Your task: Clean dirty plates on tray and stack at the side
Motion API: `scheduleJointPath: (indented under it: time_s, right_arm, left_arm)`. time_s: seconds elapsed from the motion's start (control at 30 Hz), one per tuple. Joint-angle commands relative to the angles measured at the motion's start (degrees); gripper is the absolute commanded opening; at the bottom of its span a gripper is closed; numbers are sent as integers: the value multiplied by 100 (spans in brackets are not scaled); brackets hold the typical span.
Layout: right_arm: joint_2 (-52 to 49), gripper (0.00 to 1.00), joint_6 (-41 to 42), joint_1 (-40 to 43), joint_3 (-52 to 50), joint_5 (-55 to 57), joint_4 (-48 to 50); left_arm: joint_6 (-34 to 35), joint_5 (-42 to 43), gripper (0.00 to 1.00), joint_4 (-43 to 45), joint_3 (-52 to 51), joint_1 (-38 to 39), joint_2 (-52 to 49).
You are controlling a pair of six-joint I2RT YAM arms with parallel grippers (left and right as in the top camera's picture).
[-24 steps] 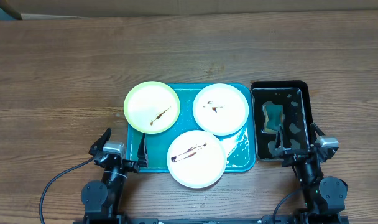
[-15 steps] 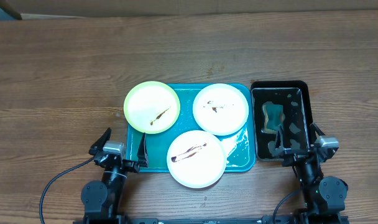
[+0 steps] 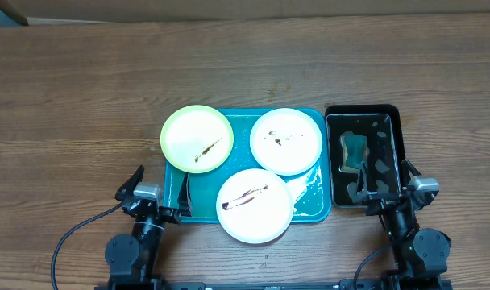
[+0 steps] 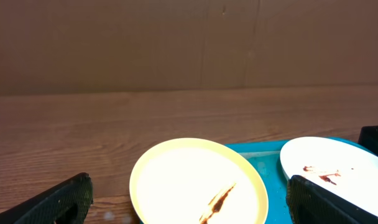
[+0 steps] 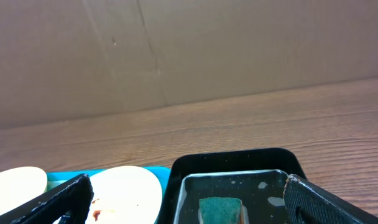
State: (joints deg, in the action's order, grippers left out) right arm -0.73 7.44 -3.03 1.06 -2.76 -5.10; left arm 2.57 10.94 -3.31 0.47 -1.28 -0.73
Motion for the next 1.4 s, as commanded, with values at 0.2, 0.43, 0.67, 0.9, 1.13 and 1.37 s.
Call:
scheduleJointPath:
  time_s: [0.2, 0.43, 0.67, 0.9, 1.13, 1.37]
  right_arm:
    - [57, 100, -42, 11, -59, -35, 48]
    - [57, 100, -33, 11, -59, -39, 48]
    - [57, 100, -20, 11, -59, -37, 48]
    - [55, 100, 474, 11, -59, -57, 46]
    - [-4, 100, 610, 11, 101, -48, -249]
    - [-756, 100, 612, 11, 1005, -33, -1123]
  left_arm:
    - [-90, 4, 100, 4, -20, -31, 42]
    - [-87, 11, 100, 11, -20, -31, 44]
    - [-87, 35, 100, 9, -20, -31, 44]
    - [367, 59, 100, 28, -15, -31, 42]
    - [616, 44, 100, -555, 328, -31, 37]
    - [531, -254, 100, -1915, 1471, -31, -551]
